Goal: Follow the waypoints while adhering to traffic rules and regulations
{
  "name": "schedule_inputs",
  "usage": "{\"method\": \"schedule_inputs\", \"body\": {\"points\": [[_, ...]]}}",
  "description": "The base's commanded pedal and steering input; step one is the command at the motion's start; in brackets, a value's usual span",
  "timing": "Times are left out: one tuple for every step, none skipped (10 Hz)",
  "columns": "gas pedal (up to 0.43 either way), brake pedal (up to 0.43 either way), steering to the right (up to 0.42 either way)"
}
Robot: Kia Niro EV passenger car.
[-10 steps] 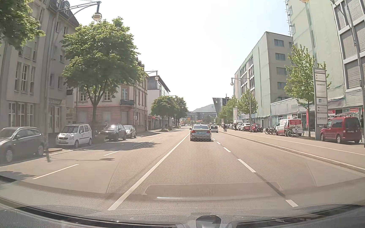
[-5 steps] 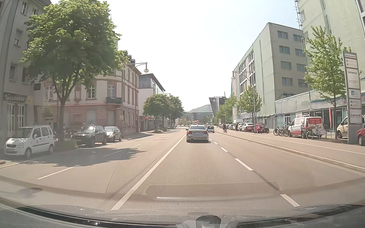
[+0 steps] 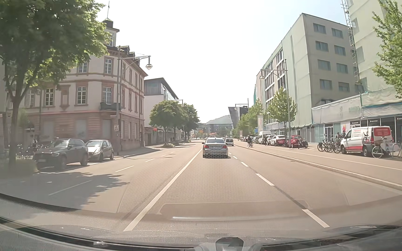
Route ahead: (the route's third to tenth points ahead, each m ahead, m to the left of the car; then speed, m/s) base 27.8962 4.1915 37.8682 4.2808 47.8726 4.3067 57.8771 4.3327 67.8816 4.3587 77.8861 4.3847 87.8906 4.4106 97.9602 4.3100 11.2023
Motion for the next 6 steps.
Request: {"method": "schedule_inputs", "body": {"points": [[0.059, 0.0, 0.005], [0.059, 0.0, 0.004], [0.028, 0.0, 0.004], [0.028, 0.0, 0.004], [0.028, 0.0, 0.004], [0.028, 0.0, 0.004]]}}
